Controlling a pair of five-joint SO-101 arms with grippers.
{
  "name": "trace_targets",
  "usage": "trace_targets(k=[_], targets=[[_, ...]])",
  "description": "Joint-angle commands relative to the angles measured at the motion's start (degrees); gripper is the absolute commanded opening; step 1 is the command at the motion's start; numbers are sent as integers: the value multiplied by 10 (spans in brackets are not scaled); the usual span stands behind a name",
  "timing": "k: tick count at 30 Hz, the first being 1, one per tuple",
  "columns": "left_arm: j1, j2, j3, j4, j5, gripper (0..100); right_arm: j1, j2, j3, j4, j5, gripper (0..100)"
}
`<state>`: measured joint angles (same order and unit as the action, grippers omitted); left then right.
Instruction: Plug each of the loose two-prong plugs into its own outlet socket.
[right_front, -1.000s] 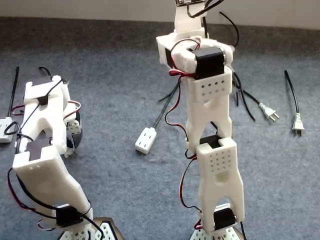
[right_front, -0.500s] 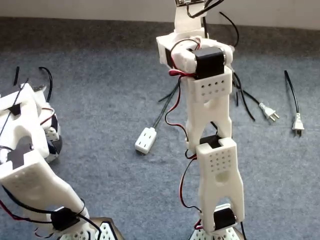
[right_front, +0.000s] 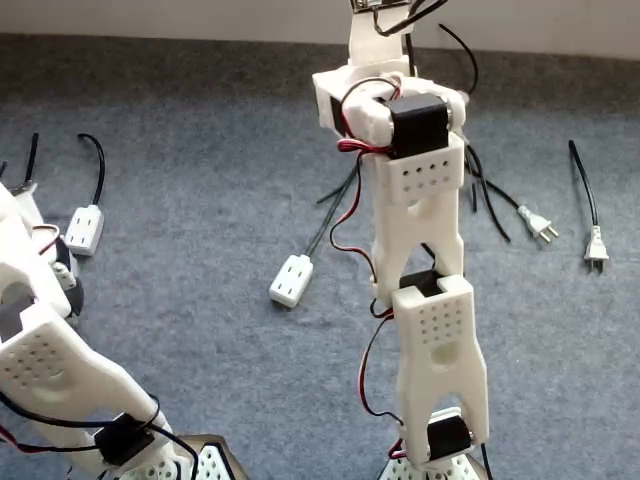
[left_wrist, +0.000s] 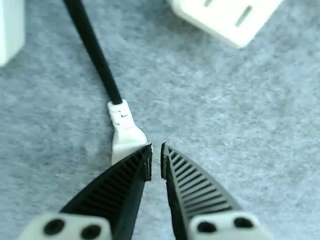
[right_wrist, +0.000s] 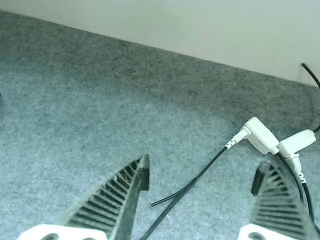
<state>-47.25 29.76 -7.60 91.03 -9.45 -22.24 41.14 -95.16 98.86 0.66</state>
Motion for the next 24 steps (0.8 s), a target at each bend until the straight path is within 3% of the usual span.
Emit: trace_targets(k=[1, 4, 7, 14, 24], targets=[[-9, -5, -76, 41, -3, 56, -5, -12, -44, 17, 6, 324], [7, -6, -163, 111, -2, 59, -5, -12, -44, 17, 6, 324], [6, -23, -189, 111, -3, 63, -5, -12, -44, 18, 6, 324], [18, -37, -102, 92, -55, 176, -5, -12, -44, 18, 6, 324], [19, -36, -10, 13, -55, 178, -5, -12, -44, 18, 6, 324]])
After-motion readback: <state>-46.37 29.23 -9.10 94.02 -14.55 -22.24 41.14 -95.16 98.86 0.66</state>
